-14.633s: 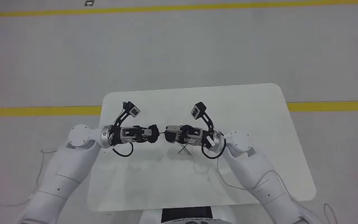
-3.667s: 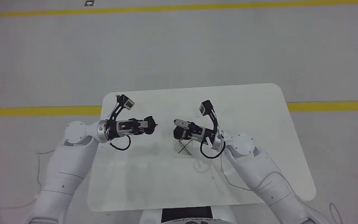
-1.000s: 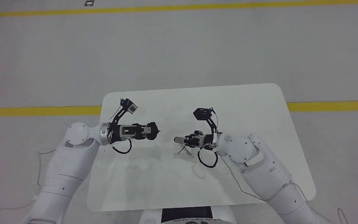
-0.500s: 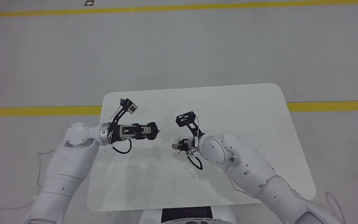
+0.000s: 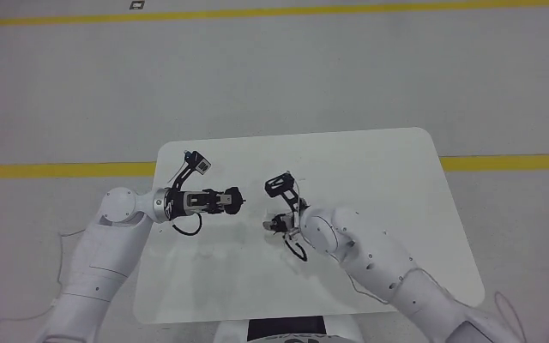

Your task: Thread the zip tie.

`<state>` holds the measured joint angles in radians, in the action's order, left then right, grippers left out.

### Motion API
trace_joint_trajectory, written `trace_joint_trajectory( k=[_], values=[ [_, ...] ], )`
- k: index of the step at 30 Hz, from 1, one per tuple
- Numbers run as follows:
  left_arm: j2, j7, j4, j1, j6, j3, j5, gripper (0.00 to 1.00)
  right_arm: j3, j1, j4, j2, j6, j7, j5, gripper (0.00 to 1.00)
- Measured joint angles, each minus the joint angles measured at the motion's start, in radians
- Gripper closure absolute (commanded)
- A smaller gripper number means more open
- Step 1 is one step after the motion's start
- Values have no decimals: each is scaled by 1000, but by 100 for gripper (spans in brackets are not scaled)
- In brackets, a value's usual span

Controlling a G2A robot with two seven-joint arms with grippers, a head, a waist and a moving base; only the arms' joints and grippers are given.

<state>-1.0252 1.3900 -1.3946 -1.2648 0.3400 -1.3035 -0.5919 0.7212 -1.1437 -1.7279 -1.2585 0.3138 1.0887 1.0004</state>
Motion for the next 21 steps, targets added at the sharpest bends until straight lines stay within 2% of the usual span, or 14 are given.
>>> trace_joint_trajectory(
  k=[4, 11, 19, 21],
  values=[
    [0, 0, 0, 0, 0, 0, 0, 100, -45, 41, -1, -14, 4, 58, 64, 0],
    [0, 0, 0, 0, 0, 0, 0, 100, -130, 114, 48, -50, 6, 193, 143, 0],
    [0, 0, 0, 0, 0, 0, 0, 100, -133, 116, 51, -52, 5, 195, 143, 0],
    [0, 0, 0, 0, 0, 0, 0, 100, -132, 106, 57, -52, -12, 171, 144, 0]
  ],
)
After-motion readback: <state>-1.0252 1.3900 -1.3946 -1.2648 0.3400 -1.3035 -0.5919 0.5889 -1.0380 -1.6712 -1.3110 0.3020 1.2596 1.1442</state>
